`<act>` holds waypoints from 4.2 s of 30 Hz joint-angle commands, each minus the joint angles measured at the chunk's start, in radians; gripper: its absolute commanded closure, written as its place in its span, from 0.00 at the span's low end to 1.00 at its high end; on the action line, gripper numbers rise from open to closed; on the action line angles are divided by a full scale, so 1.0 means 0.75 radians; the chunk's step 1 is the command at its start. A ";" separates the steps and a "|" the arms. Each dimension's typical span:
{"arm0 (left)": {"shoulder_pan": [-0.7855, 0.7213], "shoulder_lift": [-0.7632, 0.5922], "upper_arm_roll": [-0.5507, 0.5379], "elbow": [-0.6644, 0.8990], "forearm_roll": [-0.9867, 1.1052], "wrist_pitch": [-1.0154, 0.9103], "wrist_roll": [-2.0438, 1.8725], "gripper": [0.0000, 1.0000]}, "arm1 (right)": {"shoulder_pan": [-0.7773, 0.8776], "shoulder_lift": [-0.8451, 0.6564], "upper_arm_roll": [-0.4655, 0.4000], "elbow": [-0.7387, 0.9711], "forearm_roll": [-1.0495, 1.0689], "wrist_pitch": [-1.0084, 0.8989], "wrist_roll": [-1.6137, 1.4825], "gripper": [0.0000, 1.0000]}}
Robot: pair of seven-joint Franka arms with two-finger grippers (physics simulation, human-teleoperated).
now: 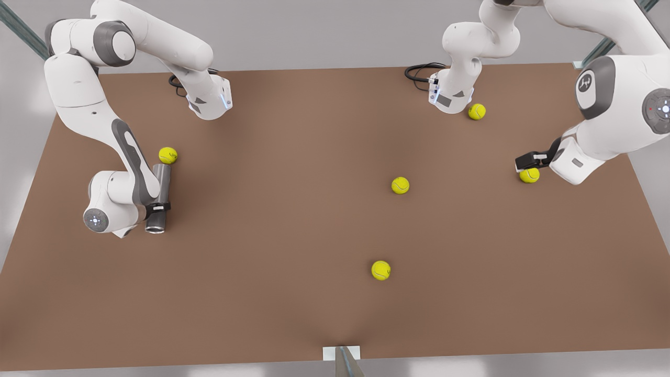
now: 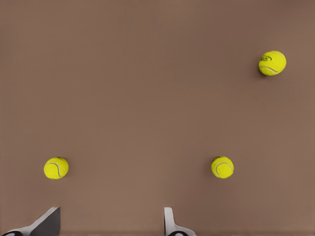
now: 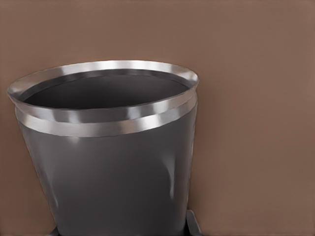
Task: Put the tennis tube upright
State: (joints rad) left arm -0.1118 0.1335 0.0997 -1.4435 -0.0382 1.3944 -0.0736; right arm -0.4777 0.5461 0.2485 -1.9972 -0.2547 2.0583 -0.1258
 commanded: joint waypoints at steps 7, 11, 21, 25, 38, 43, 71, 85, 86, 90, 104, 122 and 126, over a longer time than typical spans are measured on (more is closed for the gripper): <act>-0.002 0.000 0.000 -0.002 0.000 0.000 0.000 0.00 | 0.001 0.000 0.000 0.002 0.000 -0.002 -0.002 0.24; -0.006 0.000 0.000 -0.002 0.002 -0.002 0.000 0.00 | 0.007 -0.002 0.002 0.016 0.000 -0.028 -0.004 0.24; -0.010 0.000 0.000 -0.002 0.000 -0.002 -0.002 0.00 | 0.142 -0.004 0.014 0.205 0.004 -0.178 -0.029 0.24; -0.010 0.000 0.000 -0.002 0.000 -0.002 -0.002 0.00 | 0.330 0.002 0.014 0.264 0.014 -0.182 -0.025 0.24; -0.010 0.000 0.000 -0.002 0.000 0.000 -0.002 0.00 | 0.982 0.335 0.012 0.896 0.012 -0.253 -0.110 0.24; -0.012 0.000 0.000 -0.002 0.002 0.000 -0.002 0.00 | 1.177 0.618 0.012 1.362 0.106 -0.356 -0.286 0.24; -0.027 0.002 0.000 -0.020 0.002 0.010 -0.002 0.00 | 1.371 0.673 -0.020 1.438 0.223 -0.208 -0.538 0.00; -0.111 0.838 -0.247 0.000 -1.307 0.742 0.466 0.00 | 1.212 0.382 -0.115 1.415 0.241 -0.707 0.513 0.00; -0.111 0.871 -0.266 0.000 -1.307 0.742 0.538 0.00 | 1.210 0.362 -0.115 1.415 0.241 -0.724 0.515 0.00; -0.076 0.998 -0.372 0.053 -1.313 0.747 0.599 0.00 | 1.010 0.033 -0.115 1.273 0.235 -0.969 0.468 0.00; -0.086 1.049 -0.374 0.047 -1.295 0.726 0.646 0.00 | 0.682 -0.528 -0.157 0.763 0.344 -0.926 0.221 0.00; -0.150 1.061 -0.380 0.006 -1.231 0.667 0.630 0.00 | 0.565 -0.501 -0.164 0.824 0.297 -0.932 0.217 0.00; -0.152 1.072 -0.384 0.000 -1.233 0.667 0.634 0.00 | 0.551 -0.497 -0.164 0.843 0.278 -0.926 0.219 0.00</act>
State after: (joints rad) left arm -0.2255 0.9373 -0.1909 -1.4449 -0.9633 1.8945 0.4019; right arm -0.0631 0.1746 0.1258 -1.3641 -0.0460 1.3649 0.0398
